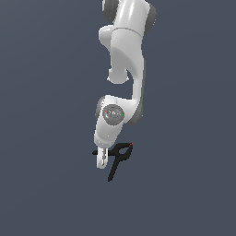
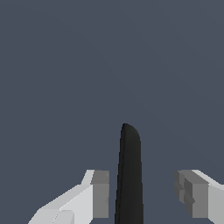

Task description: Pick up the object and move it to a goal position.

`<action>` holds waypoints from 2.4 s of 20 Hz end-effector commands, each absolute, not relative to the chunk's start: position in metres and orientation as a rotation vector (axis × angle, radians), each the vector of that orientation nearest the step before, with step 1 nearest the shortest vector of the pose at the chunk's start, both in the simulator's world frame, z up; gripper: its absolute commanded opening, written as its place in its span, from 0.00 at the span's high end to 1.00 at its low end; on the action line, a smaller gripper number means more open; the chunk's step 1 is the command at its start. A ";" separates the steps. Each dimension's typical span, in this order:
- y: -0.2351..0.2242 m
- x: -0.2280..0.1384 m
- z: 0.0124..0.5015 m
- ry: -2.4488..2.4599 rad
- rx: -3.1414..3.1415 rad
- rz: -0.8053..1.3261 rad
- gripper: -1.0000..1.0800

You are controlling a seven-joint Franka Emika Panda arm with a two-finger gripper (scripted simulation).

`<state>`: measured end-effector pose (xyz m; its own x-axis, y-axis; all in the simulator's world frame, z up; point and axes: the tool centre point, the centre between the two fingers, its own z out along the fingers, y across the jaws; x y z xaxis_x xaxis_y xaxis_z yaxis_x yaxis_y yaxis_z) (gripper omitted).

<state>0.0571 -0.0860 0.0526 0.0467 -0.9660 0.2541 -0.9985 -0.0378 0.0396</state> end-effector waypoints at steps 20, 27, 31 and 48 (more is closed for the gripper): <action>-0.097 0.058 0.022 -2.071 2.059 0.258 0.38; -0.097 0.058 0.022 -2.071 2.059 0.258 1.00; -0.097 0.058 0.022 -2.071 2.059 0.258 1.00; -0.112 0.017 0.026 -2.071 2.060 0.257 1.00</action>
<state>0.0229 -0.1089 0.0242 -0.0007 -0.9632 0.2687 -0.9996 0.0082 0.0266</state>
